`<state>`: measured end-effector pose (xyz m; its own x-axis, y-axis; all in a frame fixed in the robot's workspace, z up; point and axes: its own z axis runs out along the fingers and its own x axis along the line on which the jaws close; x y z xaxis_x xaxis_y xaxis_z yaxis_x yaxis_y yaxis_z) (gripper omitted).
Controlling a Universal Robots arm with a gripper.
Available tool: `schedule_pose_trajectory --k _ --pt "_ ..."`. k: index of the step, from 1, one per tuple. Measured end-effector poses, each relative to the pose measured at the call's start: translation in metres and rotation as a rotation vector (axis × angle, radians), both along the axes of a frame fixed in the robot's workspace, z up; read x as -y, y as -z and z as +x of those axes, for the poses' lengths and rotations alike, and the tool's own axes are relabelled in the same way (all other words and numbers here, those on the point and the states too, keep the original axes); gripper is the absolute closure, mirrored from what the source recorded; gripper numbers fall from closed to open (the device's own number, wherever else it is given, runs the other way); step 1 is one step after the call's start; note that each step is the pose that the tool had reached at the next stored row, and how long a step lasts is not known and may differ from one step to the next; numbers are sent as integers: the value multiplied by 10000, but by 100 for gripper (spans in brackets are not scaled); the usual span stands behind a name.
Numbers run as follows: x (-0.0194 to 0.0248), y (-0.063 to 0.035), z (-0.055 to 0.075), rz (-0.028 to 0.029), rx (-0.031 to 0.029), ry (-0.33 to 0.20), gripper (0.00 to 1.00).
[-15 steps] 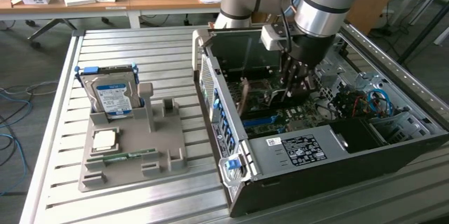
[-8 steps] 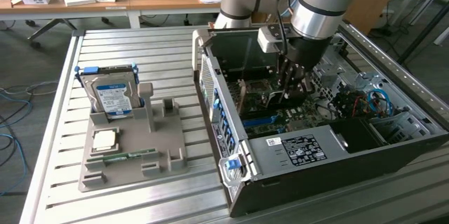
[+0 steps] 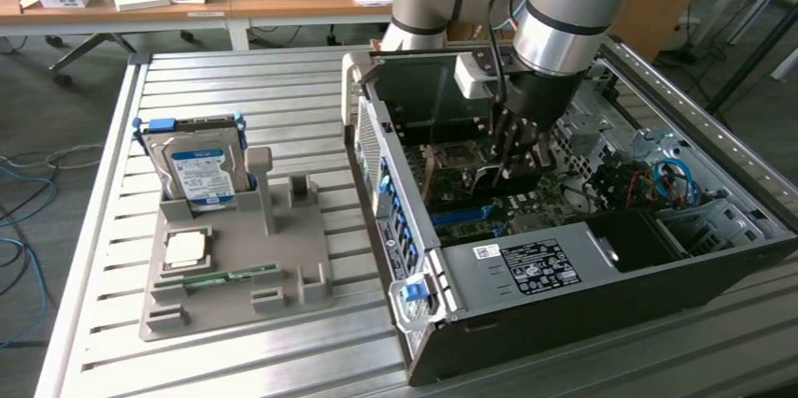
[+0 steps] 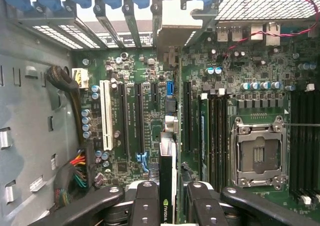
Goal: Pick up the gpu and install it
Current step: 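Insert the gpu into the slot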
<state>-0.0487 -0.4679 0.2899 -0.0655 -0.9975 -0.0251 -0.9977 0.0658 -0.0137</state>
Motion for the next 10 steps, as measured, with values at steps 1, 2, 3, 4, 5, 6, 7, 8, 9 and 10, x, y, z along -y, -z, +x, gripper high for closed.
schedule_pose_trajectory --k 1,2,3,4,5,6,7,8,9,10 --pt "0 0 0 0 0 1 74" --pt "0 1 -2 1 1 2 74" --pt "0 1 -8 2 1 4 74" --pt "-1 2 -16 4 2 3 74" --pt "-1 3 -25 4 2 1 74" --pt "-1 3 -34 4 2 2 74" --pt "0 2 -43 2 1 1 74" --pt "0 2 -52 3 2 2 74" --pt "-1 2 -61 2 1 2 74" --pt "0 4 -66 2 1 2 74"
